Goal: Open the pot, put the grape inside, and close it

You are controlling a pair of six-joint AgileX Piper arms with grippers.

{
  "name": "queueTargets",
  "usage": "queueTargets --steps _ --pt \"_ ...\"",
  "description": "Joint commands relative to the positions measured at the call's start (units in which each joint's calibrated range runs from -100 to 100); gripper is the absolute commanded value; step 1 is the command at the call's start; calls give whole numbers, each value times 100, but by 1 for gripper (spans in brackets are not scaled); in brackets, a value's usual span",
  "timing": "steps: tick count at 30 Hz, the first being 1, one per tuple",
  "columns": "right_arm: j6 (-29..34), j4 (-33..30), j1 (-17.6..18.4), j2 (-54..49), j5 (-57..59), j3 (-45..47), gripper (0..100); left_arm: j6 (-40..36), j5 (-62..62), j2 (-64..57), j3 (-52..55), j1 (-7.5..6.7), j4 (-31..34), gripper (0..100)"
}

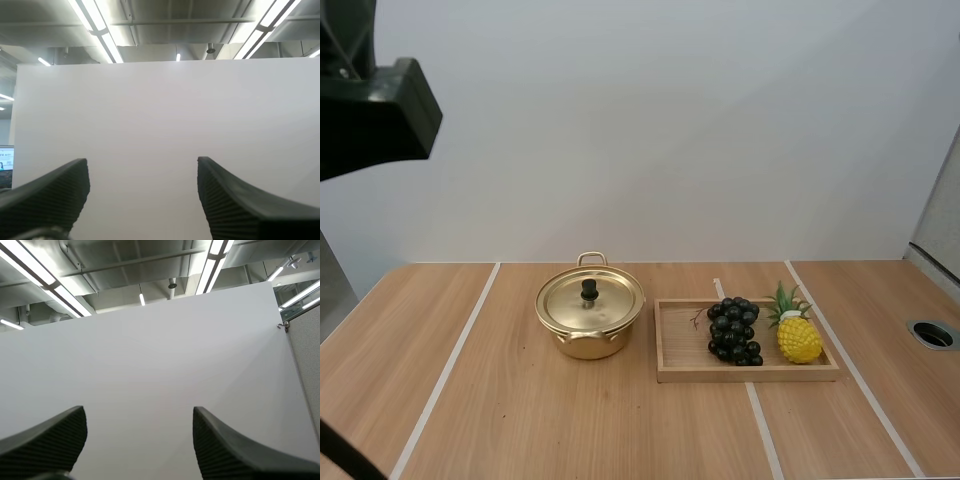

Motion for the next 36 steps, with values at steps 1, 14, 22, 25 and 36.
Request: queueTargets --steps 1,14,22,25,36 --pt "14 1 12 0 -201 -44 100 275 99 59 -40 3 30 100" --pt "-551 -257 12 1850 -144 -44 100 553 911 2481 -743 3 30 100" --pt "-613 -439 12 3288 159 -44 100 813 1378 4242 -1312 3 30 100" --pt "-662 -781 12 3625 156 -44 100 813 1441 4852 -1392 3 30 100" --pt "-929 -1110 12 4608 1012 -44 100 1562 1690 6369 -1392 3 30 100"
